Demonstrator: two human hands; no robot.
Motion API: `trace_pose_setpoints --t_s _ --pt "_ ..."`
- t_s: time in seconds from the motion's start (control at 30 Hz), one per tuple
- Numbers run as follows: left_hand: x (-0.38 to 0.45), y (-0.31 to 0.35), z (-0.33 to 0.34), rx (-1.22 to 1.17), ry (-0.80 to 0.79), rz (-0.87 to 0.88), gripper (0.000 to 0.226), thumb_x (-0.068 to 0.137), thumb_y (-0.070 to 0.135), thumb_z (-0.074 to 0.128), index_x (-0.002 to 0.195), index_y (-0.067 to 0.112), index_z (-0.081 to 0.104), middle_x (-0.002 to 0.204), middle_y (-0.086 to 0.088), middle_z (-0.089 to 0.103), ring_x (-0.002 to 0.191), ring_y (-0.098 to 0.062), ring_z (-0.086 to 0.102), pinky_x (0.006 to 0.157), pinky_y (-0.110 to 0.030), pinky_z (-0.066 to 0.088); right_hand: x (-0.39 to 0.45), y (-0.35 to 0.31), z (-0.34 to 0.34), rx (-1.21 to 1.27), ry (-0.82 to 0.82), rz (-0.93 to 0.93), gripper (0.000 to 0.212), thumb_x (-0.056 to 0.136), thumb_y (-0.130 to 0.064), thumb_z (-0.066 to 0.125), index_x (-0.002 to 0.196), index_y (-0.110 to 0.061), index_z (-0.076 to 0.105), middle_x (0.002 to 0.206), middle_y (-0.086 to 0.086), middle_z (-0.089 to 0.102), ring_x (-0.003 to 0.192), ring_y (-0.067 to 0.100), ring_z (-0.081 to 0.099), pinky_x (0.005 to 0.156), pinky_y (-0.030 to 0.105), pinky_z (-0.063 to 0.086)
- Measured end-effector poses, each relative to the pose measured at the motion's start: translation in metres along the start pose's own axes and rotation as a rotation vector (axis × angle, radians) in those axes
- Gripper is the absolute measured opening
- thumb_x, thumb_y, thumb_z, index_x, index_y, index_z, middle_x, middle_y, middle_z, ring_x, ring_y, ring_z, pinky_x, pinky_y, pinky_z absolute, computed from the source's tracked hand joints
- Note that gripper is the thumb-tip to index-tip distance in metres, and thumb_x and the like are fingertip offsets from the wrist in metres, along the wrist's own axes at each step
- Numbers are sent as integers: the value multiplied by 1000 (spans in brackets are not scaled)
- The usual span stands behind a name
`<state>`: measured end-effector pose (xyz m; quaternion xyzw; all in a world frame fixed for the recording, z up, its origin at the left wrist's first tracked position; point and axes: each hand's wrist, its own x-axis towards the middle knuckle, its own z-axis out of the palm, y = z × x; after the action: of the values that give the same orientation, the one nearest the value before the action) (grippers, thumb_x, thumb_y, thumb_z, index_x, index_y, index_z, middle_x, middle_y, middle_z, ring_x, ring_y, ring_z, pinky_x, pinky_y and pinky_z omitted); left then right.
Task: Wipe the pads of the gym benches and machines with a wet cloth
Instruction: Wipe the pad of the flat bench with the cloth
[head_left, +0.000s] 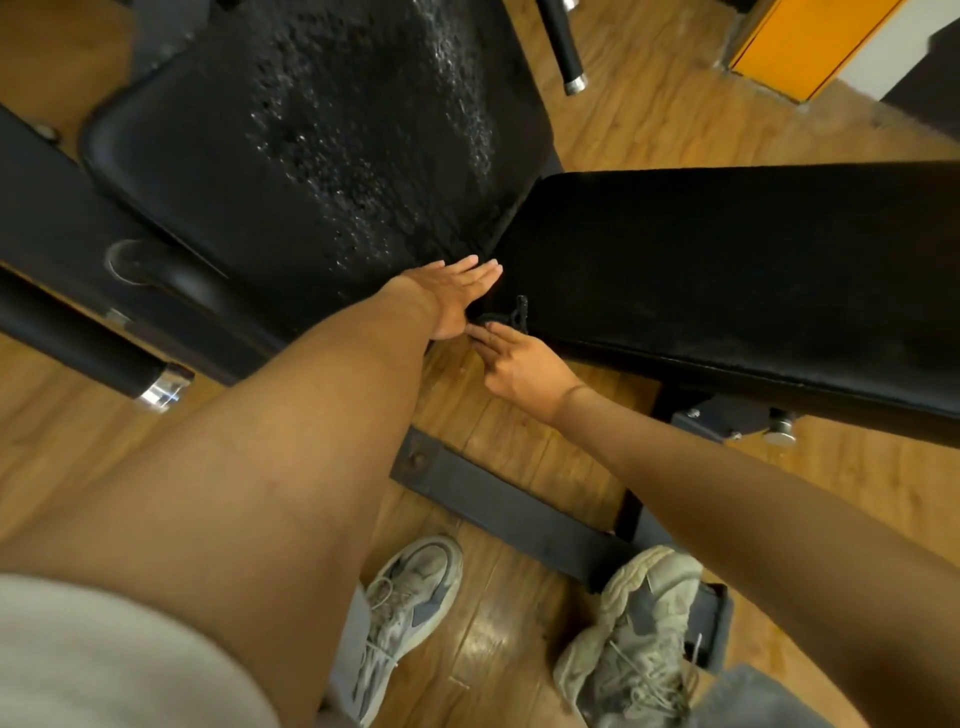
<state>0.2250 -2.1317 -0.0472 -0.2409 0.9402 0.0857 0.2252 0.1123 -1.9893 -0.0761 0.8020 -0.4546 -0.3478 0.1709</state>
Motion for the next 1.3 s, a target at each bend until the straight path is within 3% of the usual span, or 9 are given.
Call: trace_pose_setpoints --t_s 0.17,0.33,0.5,0.57,0.7,0.83,1.0,1.2,1.3 --pt "-13 21 -19 -9 12 39 80 101 7 39 163 19 -11 172 4 -14 157 -13 -14 129 -39 0 -49 14 -2 -16 -38 13 32 96 -10 60 127 -13 69 161 19 34 156 37 13 126 48 8" --pt "-30 62 -40 -104 19 134 88 95 4 41 164 24 -9 171 9 -13 157 -9 -12 128 -36 1 -122 30 -2 22 21 32 20 74 -13 85 92 -19 82 142 13 60 146 31 41 121 47 30" --pt "-43 70 -35 -212 -64 77 93 92 6 43 162 34 -12 170 13 -14 159 -15 -4 129 -42 9 -203 43 2 66 89 43 20 64 -12 92 76 -19 79 143 15 59 146 33 41 122 49 27" --pt "-48 76 -36 -233 -79 38 92 93 9 42 162 37 -13 170 13 -13 159 -22 -2 129 -44 11 -242 50 4 12 87 75 19 71 -13 88 88 -18 81 150 15 52 150 33 31 124 50 18" --pt "-56 90 -41 -256 -86 -27 90 97 9 42 162 39 -12 171 11 -10 159 -29 3 125 -45 17 -323 68 15 -73 54 129 44 79 -4 81 122 -7 72 161 17 32 156 33 2 127 50 9" --pt "-55 88 -43 -235 -107 -38 90 96 9 41 162 40 -12 171 10 -10 159 -29 4 124 -44 18 -393 85 6 -22 -4 185 78 57 12 88 130 2 64 158 19 36 155 33 15 127 47 8" --pt "-51 80 -34 -241 -70 26 94 93 5 43 162 39 -13 170 16 -14 158 -14 1 121 -38 26 -472 110 -12 50 -69 234 105 38 18 90 137 2 57 157 20 38 154 26 10 126 45 3" --pt "-49 74 -31 -245 -50 32 98 93 5 46 160 43 -14 171 12 -13 159 -19 6 119 -42 33 -442 108 -6 79 -13 160 94 48 15 89 135 0 60 156 17 41 156 26 10 126 44 8" --pt "-49 70 -29 -252 -39 45 99 92 4 46 160 45 -14 170 15 -13 158 -15 2 119 -41 32 -382 92 3 103 87 107 74 58 11 87 128 1 65 150 19 48 148 31 32 123 49 24"
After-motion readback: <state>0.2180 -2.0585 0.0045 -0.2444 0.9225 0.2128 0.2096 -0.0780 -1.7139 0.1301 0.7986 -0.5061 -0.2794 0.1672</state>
